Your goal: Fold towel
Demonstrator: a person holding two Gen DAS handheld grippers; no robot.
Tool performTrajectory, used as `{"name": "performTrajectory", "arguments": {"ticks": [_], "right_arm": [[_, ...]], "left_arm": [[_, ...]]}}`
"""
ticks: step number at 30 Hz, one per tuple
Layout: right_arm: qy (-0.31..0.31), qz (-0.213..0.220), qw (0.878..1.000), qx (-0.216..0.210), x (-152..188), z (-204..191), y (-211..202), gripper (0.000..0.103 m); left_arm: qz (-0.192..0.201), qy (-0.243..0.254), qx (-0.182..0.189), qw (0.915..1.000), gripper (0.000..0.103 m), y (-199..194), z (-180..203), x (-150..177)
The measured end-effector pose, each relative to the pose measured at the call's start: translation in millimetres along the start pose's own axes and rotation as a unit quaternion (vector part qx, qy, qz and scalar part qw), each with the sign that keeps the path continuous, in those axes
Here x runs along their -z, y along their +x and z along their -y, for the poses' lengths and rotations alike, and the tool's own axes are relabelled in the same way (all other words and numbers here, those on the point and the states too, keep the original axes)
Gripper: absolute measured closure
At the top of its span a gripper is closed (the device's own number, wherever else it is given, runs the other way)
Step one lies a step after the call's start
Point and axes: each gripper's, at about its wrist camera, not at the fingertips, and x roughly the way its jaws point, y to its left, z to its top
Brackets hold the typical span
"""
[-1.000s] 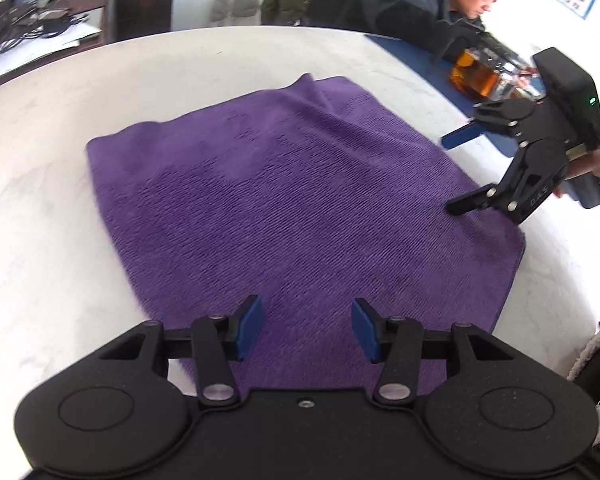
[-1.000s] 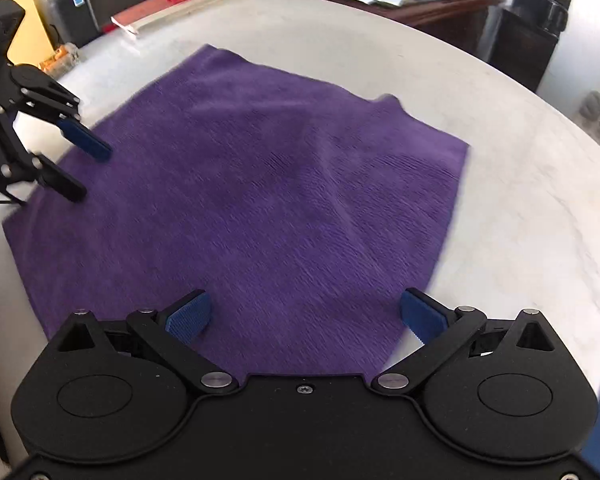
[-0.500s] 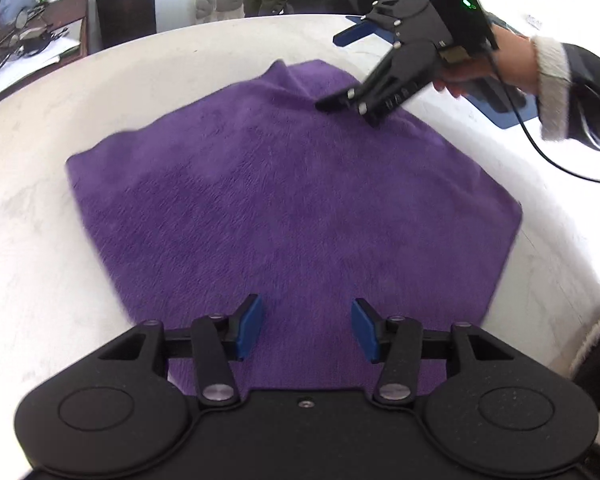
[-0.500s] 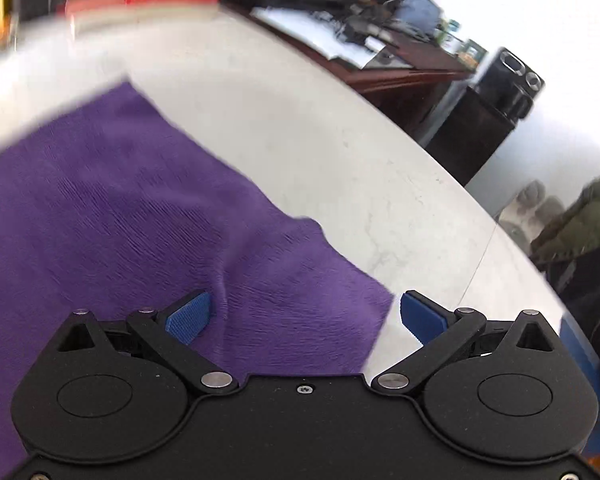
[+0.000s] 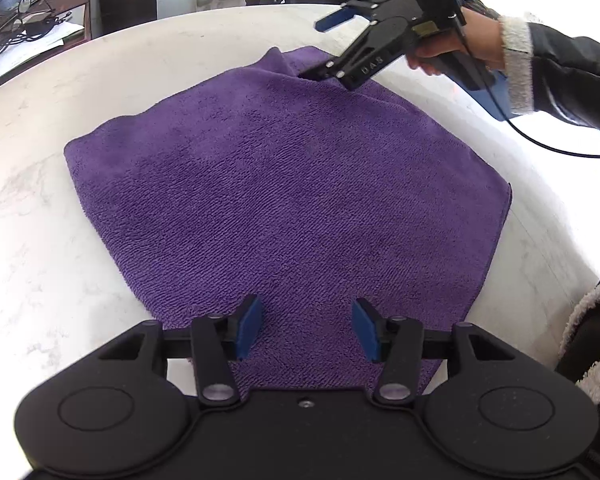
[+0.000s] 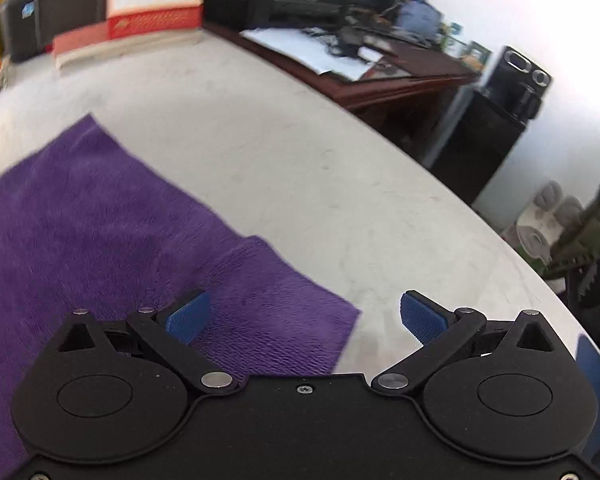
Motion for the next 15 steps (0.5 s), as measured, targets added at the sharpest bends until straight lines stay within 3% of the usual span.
{"name": "performTrajectory", "arguments": {"ticks": [9, 15], "right_arm": [[0.033, 0.004, 0.997, 0.069, 7, 49, 15, 0.000], [0.035, 0.012, 0.994, 0.100, 3, 42, 13, 0.000]], "left_arm": [[0.000, -0.007, 0.004, 1.0000, 0.055, 0, -2, 3], [-0.009, -0.003, -0.008, 0.9999, 0.055, -5, -3, -1]]}}
